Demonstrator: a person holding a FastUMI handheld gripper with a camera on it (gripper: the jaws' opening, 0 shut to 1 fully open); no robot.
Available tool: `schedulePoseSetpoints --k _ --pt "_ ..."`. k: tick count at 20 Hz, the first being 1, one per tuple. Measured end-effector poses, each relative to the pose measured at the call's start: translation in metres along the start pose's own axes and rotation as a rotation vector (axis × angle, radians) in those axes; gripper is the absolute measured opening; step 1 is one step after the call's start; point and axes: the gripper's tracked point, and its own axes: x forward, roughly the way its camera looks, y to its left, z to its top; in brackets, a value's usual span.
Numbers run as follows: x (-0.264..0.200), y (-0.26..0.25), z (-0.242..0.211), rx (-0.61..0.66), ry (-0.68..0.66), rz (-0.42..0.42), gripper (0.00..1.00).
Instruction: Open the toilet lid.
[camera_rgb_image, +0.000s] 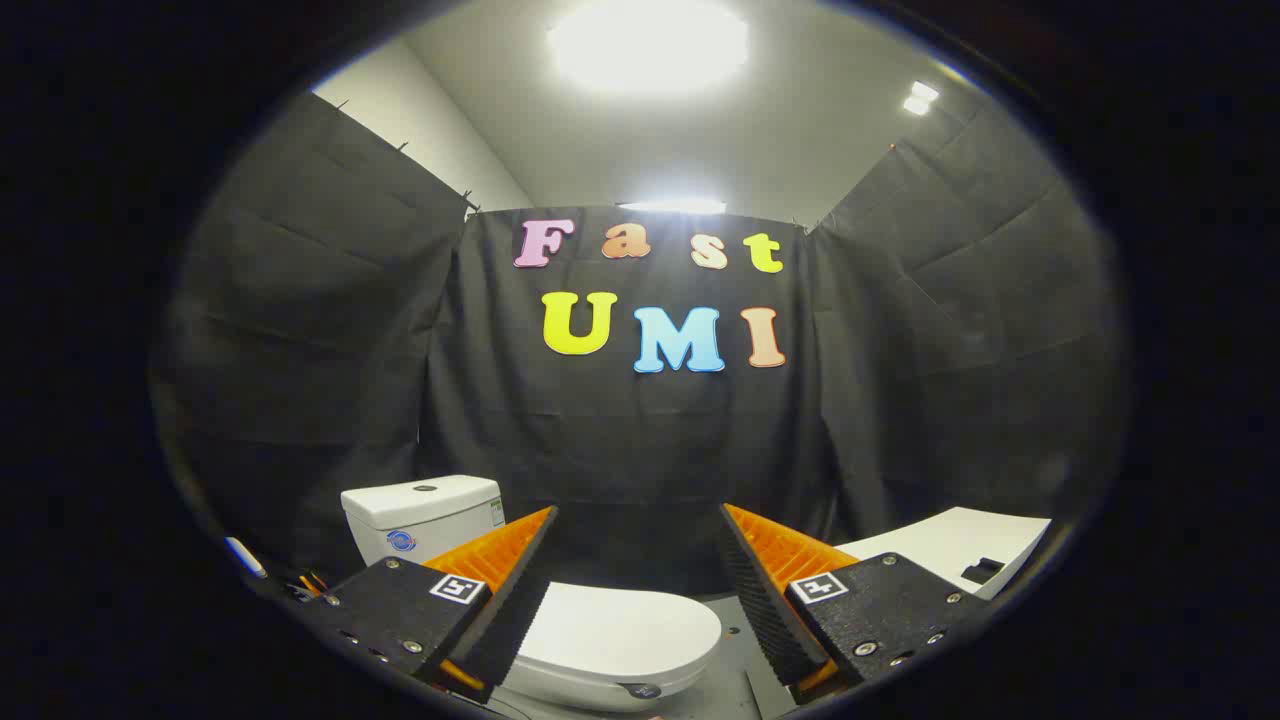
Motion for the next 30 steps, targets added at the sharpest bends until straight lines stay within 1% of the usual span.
schedulePoseSetpoints --k 5,8,12,16,20,26,30 --pt "-0.002 0.007 -0.005 0.003 0.012 0.014 0.95" --pt "-0.001 0.010 -0.010 -0.035 0.016 0.017 0.95" --pt "0.002 0.017 -0.025 -0.038 0.062 0.023 0.95" --pt "0.002 0.015 -0.027 -0.024 0.063 0.006 0.95" --pt "0.006 0.010 -0.028 -0.042 0.055 -0.005 0.95" --pt "0.005 0.014 -0.039 0.032 0.042 0.016 0.95" --pt "0.004 0.021 -0.066 0.098 0.100 0.038 0.95"
